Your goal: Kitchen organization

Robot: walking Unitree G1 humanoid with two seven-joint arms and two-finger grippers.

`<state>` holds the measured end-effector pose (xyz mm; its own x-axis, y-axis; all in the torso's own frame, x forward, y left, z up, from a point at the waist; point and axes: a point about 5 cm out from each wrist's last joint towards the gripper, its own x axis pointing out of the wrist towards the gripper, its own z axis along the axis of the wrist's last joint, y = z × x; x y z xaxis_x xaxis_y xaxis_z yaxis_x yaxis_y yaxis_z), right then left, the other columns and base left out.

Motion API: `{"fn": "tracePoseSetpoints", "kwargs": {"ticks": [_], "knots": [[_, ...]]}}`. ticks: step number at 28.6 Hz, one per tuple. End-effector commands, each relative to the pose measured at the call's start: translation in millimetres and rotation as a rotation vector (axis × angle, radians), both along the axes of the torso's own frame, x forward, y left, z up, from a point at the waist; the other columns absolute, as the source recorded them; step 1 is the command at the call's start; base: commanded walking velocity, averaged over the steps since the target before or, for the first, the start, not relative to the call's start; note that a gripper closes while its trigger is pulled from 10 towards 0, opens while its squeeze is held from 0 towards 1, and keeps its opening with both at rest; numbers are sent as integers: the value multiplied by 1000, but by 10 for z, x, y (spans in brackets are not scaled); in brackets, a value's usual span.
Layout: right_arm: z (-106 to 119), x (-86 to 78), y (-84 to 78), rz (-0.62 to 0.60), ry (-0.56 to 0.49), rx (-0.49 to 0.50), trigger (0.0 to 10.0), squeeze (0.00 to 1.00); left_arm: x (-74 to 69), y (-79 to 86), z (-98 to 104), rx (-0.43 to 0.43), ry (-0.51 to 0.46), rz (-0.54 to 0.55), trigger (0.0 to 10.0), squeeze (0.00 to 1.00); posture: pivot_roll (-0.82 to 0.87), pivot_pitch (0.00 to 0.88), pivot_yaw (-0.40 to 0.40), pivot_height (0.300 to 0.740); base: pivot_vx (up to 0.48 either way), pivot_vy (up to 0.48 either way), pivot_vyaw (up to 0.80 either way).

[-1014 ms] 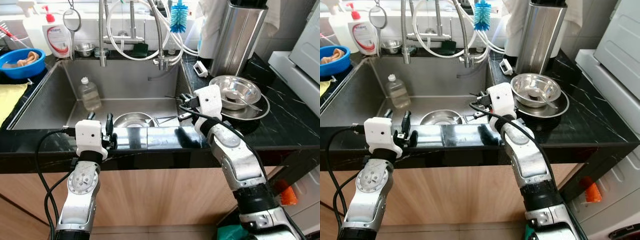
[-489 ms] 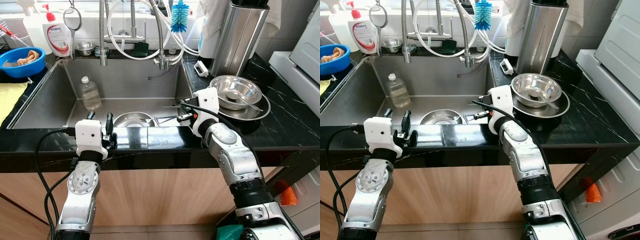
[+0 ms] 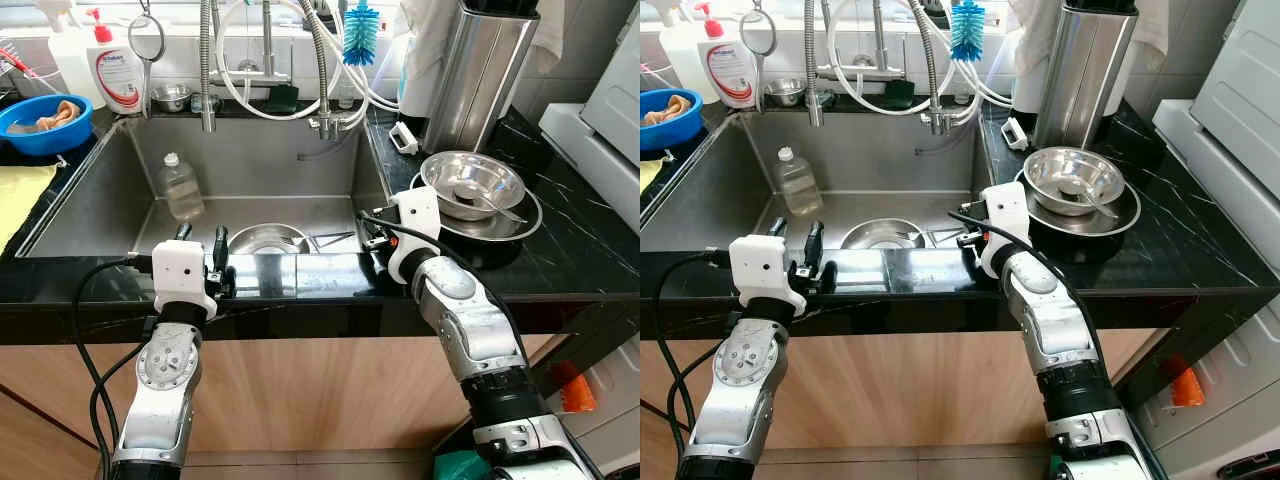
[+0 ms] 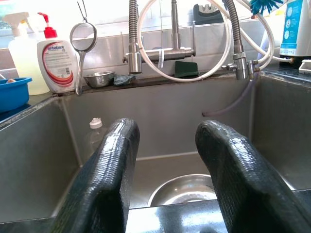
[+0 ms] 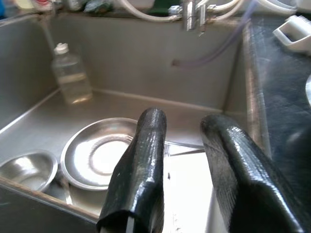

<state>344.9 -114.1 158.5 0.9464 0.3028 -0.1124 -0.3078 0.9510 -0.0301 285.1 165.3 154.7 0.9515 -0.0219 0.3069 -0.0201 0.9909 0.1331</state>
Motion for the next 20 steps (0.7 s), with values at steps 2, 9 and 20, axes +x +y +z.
{"fn": "tracePoseSetpoints", "kwargs": {"ticks": [2,9,20], "knots": [[226,-45,-137,-101,-166,-30,10000,0,13,-29,-90,1,47,-13,10000,0,-55,0,-32,706,0,0,0],[392,-312,-402,-245,-390,-115,10000,1000,12,-41,-129,3,59,-26,10000,0,-79,0,-21,706,0,0,0],[427,-479,-687,-403,-446,-117,10000,1000,16,-44,-138,4,59,-29,10000,0,-77,0,-30,706,0,0,0]]}}
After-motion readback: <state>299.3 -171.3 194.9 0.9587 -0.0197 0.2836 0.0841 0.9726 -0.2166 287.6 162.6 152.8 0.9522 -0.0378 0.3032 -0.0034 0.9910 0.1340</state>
